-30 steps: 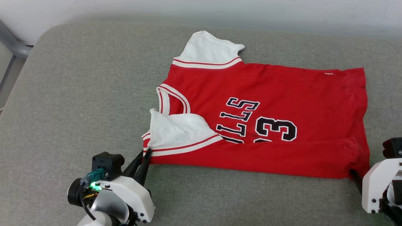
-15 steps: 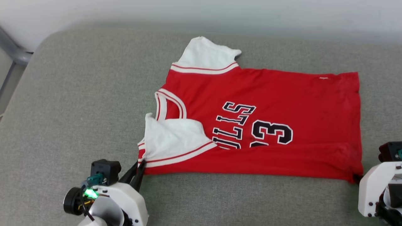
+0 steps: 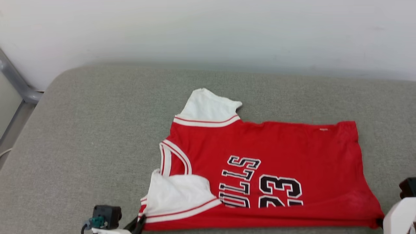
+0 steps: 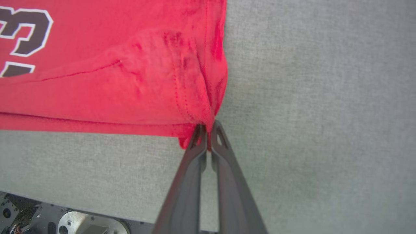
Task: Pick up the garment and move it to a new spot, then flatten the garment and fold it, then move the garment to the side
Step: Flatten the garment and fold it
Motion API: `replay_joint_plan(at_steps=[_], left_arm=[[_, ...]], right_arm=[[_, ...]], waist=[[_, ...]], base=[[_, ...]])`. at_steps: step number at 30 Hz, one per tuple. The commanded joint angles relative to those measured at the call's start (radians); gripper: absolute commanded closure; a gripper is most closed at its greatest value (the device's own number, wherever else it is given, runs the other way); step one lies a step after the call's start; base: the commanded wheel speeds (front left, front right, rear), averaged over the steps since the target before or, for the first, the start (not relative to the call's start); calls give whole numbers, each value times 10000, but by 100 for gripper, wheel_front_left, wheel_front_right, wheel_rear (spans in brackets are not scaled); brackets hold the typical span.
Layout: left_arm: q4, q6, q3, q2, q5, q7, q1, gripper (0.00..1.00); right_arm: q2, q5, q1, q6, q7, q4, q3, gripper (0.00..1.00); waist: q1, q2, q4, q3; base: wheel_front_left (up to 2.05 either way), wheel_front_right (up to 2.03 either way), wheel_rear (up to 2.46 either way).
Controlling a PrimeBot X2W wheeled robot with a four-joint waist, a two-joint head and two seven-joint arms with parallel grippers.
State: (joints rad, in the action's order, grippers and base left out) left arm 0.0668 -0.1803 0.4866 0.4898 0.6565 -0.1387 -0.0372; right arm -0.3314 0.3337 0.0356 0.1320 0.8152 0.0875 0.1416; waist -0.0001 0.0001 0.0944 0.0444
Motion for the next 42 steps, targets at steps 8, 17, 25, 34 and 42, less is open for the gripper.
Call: replay_joint_plan(at_steps=[8,17,25,34,42], left_arm=[[-288,-186,237,120,47,-320,-562,100],[402,112,563,-250,14,-245,-90,100],[862,179,481,-389,-72,319,199,13],[529,46,196,-273,-469,1368,529,0],[-319,-132,-86,-231,-1177,2866,1059,0]], right_arm=[[211,43,1399,-24,938,-1225,690,100],[505,-291,1219,-23,595,-700,398,100],[407,-112,922,-23,89,-218,213,0],[134,313,409,-20,-1271,-861,150,0],[-7,212,-243,-23,-3964,-1520,-188,0]], waist=[[1,-1,-1,-16],[1,-1,-64,315],[1,-1,-112,258],[1,-1,-207,-204],[1,-1,-378,-433]], base=[[0,0,0],[0,0,0],[0,0,0],[0,0,0],[0,0,0]])
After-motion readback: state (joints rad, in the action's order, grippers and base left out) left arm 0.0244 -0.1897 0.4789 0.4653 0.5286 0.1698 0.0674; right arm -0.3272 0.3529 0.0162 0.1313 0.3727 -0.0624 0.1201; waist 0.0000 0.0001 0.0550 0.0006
